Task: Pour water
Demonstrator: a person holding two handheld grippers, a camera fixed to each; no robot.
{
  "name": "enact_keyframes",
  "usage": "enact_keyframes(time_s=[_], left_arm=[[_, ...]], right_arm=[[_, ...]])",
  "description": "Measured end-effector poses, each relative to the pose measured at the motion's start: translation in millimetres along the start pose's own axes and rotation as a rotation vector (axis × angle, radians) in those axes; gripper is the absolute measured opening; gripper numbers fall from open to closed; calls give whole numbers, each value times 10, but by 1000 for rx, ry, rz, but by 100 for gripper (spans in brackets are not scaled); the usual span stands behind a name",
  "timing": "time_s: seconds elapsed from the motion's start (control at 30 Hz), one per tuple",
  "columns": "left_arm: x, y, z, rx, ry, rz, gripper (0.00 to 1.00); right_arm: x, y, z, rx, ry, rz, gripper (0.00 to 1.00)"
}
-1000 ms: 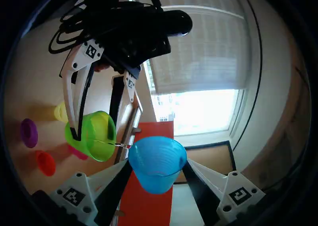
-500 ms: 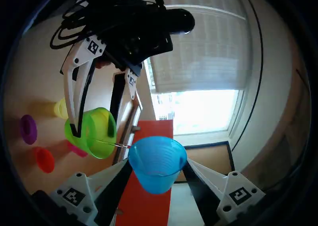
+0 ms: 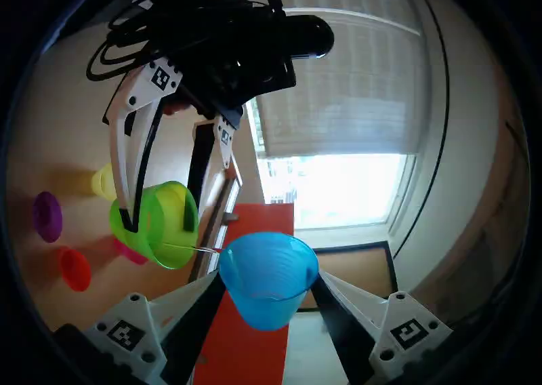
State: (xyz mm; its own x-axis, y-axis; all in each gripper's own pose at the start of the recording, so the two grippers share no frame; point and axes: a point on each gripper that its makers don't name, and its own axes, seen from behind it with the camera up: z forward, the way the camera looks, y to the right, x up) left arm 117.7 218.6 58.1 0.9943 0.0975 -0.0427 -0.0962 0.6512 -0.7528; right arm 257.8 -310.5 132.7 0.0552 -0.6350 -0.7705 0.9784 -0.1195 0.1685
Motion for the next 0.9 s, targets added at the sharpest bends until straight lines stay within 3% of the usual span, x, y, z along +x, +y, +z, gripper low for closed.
enact_keyframes(time_s=[0.9], left_arm=[[-3,-27,-2,4,-1,4,88]], right_arm=[[18,-40,14,1,0,-36,90]])
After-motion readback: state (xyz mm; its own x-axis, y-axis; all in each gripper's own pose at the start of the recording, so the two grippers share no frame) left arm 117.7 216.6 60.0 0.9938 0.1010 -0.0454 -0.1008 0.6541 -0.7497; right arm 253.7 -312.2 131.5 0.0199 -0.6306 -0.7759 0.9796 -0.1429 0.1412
